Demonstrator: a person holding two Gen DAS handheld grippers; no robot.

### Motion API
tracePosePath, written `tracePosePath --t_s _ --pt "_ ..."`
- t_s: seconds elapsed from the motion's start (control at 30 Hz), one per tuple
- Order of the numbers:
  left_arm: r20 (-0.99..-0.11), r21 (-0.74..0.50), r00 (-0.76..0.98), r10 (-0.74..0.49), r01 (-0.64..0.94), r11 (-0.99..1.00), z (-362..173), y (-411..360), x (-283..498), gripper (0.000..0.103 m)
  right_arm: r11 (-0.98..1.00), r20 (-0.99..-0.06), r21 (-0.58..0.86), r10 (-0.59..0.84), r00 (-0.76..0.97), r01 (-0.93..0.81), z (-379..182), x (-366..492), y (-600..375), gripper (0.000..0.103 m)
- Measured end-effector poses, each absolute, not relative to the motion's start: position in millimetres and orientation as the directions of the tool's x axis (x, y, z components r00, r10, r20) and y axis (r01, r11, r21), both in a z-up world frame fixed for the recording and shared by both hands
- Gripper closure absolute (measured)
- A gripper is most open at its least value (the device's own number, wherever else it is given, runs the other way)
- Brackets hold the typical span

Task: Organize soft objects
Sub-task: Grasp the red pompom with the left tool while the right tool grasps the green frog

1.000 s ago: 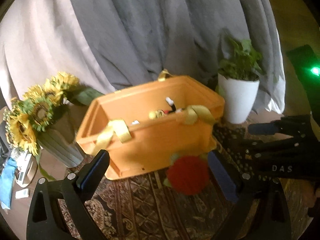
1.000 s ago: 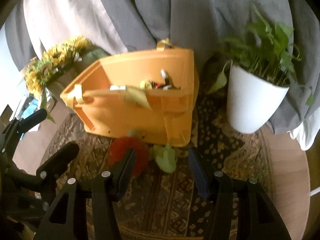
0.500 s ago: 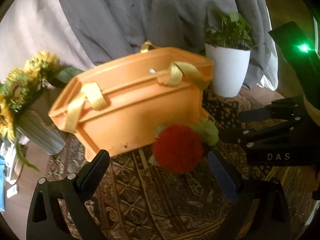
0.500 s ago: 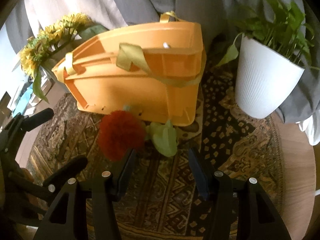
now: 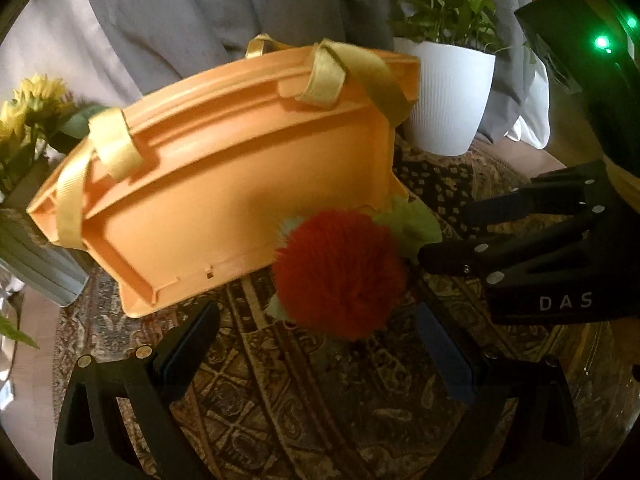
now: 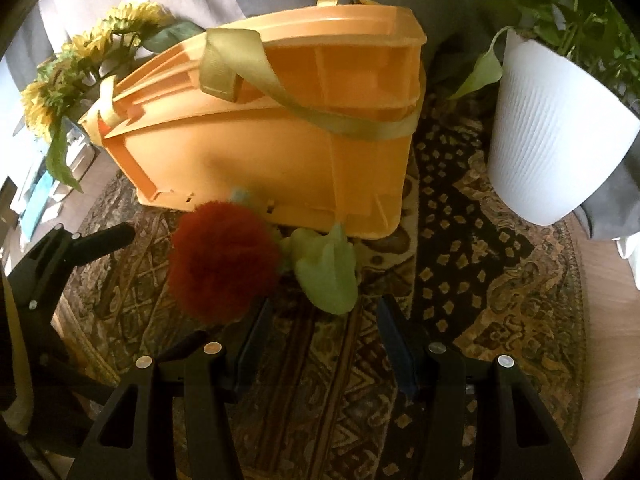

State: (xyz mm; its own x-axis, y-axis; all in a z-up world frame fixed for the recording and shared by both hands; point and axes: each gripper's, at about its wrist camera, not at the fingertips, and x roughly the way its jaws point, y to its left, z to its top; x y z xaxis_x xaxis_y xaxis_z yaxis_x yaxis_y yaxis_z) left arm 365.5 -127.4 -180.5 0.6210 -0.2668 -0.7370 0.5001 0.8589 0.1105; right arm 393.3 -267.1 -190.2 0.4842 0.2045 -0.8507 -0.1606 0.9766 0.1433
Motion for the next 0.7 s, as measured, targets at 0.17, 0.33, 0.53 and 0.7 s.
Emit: tracePosePath --t_s 0.17,0.33,0.53,0.7 --pt "-0.746 0.083 0.602 -0.284 0.507 0.858 -186 -130 379 0.005 0.975 -0.857 0.167 0.218 0.468 -0.148 -197 404 -269 0.048" --pt "-0.746 0.085 0.6 -0.288 0.515 0.853 -189 -132 391 0.008 0.973 -0.856 0.178 0.227 0.464 -0.148 -201 413 -268 0.048" --pt "-0.748 0.064 0.592 -0.299 0.513 0.856 -191 -133 405 0.016 0.968 -0.854 0.207 0.249 0.457 -0.141 -205 425 -267 0.051" --pt "-0.759 0.02 0.564 -0.324 0.518 0.855 -195 -133 413 0.033 0.963 -0.855 0.235 0.27 0.443 -0.135 -211 429 -267 0.061"
